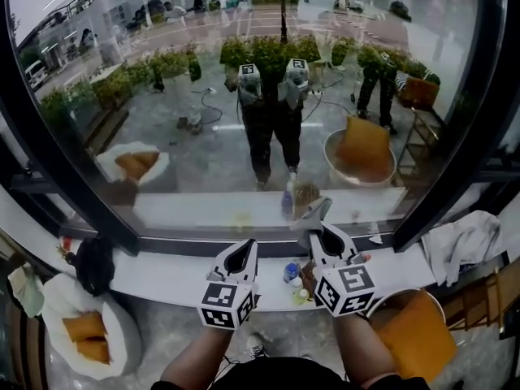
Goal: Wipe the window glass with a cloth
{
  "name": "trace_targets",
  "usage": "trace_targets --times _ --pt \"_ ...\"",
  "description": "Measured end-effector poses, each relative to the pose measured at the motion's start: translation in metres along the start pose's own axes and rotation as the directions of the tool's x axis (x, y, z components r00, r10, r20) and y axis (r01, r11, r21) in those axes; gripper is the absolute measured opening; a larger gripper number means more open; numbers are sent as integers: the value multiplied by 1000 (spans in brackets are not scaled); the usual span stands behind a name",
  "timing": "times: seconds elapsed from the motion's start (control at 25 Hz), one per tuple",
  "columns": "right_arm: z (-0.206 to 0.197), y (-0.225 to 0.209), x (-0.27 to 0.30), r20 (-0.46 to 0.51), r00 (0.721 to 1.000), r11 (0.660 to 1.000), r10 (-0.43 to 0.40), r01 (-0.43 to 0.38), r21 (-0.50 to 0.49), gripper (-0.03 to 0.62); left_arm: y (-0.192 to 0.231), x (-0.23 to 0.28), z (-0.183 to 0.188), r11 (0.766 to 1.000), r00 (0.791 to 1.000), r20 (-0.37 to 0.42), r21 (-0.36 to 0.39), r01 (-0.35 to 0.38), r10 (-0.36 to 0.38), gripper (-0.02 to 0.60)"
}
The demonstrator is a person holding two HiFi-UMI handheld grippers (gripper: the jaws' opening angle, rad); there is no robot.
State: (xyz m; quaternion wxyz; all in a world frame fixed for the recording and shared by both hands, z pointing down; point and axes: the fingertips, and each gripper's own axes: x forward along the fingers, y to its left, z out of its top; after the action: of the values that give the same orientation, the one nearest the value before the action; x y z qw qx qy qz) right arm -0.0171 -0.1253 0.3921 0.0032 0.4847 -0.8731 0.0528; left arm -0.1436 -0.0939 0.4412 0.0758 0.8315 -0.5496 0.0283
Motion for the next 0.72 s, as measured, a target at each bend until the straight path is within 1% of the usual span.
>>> trace_targets --times 0.2,0.4,0.56,0.72 --pt "8 17 36 11 1000 999 -27 27 -38 40 34 4 3 1000 1000 -4 8 28 -28 8" --pt "12 32 67 14 999 998 -31 32 -61 40 63 2 2 1000 1000 -10 7 27 -26 8" --pt "16 35 87 17 1000 996 -25 27 -88 39 71 1 1 999 999 -35 18 30 -29 8" --pt "23 29 108 22 1000 994 -2 4 -111 40 76 10 7 1000 1000 -24 17 -1 1 8"
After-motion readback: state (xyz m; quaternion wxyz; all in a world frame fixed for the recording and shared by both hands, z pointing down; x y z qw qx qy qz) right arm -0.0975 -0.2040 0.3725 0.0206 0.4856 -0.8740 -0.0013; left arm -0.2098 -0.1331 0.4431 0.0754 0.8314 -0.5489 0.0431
